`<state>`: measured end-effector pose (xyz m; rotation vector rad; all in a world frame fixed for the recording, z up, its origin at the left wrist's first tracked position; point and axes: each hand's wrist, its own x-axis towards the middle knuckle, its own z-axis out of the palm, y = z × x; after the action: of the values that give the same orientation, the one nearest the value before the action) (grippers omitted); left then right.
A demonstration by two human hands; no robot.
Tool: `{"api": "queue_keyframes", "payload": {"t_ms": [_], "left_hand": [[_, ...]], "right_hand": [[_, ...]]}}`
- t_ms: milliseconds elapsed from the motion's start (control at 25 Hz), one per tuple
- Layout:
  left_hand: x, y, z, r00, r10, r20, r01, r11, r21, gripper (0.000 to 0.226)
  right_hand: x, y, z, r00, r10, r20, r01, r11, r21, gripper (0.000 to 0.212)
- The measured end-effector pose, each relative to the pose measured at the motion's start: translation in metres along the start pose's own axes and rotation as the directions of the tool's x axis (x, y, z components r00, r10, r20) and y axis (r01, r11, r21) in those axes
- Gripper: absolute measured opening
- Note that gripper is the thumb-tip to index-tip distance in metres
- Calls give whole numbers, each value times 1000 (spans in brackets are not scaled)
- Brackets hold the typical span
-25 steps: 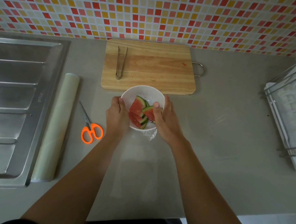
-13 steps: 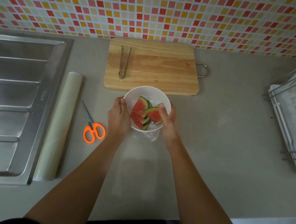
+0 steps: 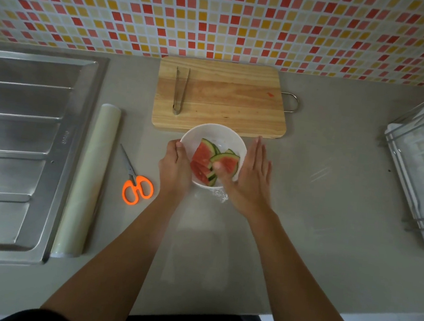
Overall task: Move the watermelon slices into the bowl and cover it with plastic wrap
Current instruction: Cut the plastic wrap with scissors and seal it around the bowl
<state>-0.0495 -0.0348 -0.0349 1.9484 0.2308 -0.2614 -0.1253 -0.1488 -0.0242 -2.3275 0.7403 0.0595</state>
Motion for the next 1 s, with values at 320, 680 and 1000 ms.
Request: {"api": "queue_keyframes", "payload": {"t_ms": [320,680,1000], "left_hand": [[-3,-6,-9,988,-137,70,150,958,-244,26],[31,-6,-32,975,65,213,-68,998,7,40],[33,-7,-13,957,127,260,-133,991,7,38]], "right_hand": [[-17,9,7,995,-75,73,79,996,-52,118],[-12,28,-16,936,144,320,-227,944,240,98],[-42,13,22,988,88,-129,-70,988,137,43]]}}
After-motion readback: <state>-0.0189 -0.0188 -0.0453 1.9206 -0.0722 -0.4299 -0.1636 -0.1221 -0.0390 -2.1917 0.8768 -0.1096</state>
